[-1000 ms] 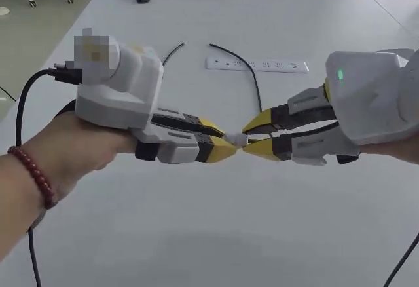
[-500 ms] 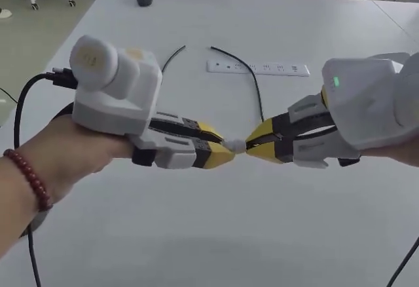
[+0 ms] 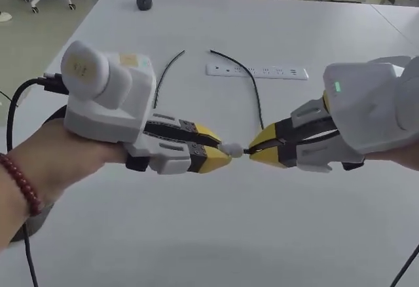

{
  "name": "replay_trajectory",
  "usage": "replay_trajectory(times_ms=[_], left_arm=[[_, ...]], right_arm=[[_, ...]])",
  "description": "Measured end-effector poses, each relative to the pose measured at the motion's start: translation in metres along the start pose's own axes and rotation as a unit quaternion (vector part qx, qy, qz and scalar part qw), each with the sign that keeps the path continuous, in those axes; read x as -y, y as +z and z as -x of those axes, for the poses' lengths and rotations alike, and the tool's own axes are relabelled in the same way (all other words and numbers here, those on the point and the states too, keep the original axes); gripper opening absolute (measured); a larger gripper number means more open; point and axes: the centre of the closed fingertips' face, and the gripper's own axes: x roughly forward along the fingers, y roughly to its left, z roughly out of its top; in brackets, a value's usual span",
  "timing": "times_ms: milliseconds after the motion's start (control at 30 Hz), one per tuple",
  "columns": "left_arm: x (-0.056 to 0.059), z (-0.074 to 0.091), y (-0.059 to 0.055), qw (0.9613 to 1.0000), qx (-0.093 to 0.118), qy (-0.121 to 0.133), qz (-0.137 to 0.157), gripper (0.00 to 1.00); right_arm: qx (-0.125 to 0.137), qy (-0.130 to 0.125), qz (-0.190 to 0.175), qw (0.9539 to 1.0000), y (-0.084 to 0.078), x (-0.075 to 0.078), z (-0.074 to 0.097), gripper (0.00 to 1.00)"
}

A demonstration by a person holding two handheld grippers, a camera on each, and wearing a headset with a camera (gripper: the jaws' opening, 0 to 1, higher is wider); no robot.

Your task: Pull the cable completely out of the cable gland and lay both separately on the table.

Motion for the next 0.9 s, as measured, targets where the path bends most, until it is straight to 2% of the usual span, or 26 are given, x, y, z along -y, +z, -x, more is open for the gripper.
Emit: replay_trajectory(times_ms=[133,167,433,500,633,900], left_arm=[[0.001,0.002,-0.002,0.9999,-0.005,-0.001,-0.016,0.16],[0.003,0.003,-0.001,0.9996,-0.002,-0.004,-0.027,0.16],[0.002,0.001,0.0,0.9991,0.001,-0.004,-0.042,0.16],[0.002,0.0,0.002,0.9984,0.004,-0.005,-0.057,0.16],[0.0,-0.001,0.002,0.9979,0.004,-0.005,-0.064,0.16],[-0.004,-0.001,0.001,0.9969,0.002,-0.009,-0.078,0.16]], right_arm=[[-0.013,0.001,-0.003,0.9999,-0.008,-0.002,0.003,0.0],[-0.015,0.001,-0.005,0.9999,-0.011,-0.003,0.004,0.0],[-0.028,-0.007,-0.016,0.9995,-0.021,-0.004,0.009,0.0],[-0.035,-0.01,-0.02,0.9992,-0.026,-0.003,0.009,0.0],[-0.05,-0.016,-0.04,0.9978,-0.042,-0.004,0.009,0.0],[-0.111,-0.015,-0.072,0.9911,-0.09,-0.01,0.014,0.0]])
